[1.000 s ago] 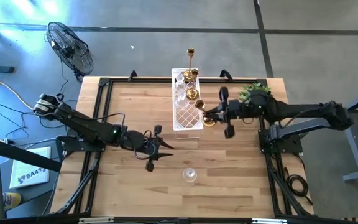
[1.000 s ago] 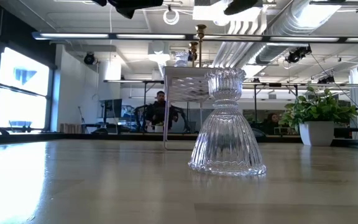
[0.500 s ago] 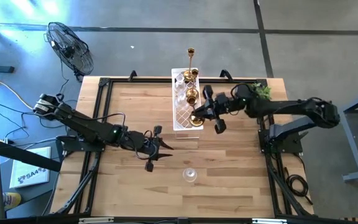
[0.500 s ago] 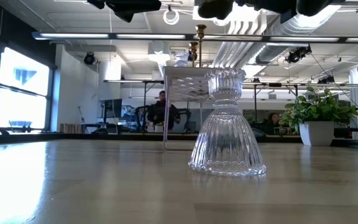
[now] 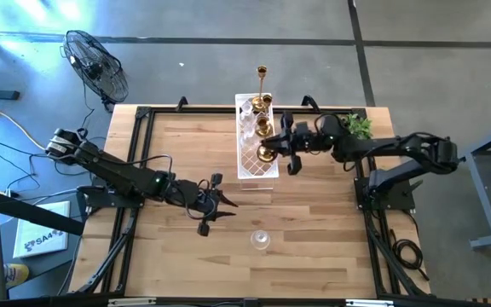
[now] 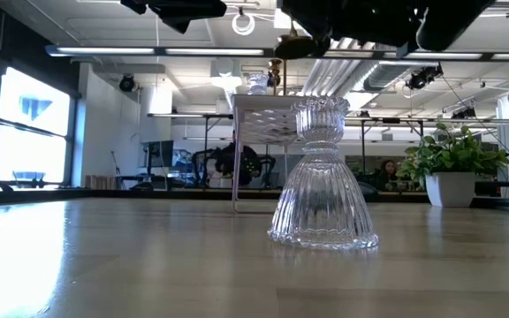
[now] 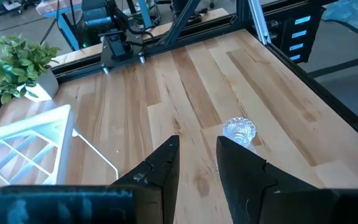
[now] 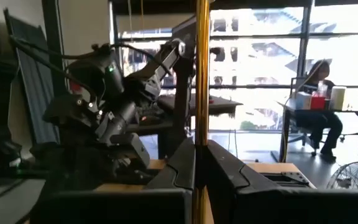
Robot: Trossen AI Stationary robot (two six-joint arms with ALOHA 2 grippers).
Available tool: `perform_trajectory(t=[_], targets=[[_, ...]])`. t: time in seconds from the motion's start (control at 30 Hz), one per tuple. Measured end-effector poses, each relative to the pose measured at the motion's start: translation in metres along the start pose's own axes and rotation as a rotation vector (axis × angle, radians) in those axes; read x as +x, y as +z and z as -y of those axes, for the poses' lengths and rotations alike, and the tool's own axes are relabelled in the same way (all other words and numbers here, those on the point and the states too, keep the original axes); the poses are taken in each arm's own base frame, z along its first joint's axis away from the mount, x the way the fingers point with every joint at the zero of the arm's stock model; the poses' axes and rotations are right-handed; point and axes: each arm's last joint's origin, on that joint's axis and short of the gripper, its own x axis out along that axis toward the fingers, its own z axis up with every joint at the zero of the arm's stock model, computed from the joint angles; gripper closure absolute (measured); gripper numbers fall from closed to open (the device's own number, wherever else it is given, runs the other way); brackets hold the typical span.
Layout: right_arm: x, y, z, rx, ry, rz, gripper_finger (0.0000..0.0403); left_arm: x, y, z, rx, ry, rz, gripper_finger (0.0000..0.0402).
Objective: Pick & Place candle stick holders
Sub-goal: Put the gold candle holder on the shelf aligned with the other gold candle holders
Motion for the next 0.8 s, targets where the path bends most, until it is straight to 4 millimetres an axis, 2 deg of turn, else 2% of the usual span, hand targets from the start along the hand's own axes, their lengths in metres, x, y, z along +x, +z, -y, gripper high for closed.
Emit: perform_trajectory(t=[0.13,0.3,0.8], targets=[[-0.018,-0.015,0.0,0.023,-0.014,0.063,0.0395,0.0,0.001,0.0,0.003,0.002,0.013,0.0299],[-0.029,-0.029,-0.002,0.007,-0.022,0.06,0.0395,0.0,0.003,-0.001,0.021,0.008,0.033,0.0299],[-0.018,-0.064,0.005,0.015,-0.014,0.036,0.0395,0.0,0.008,-0.003,0.036,0.06,0.08,0.0299]])
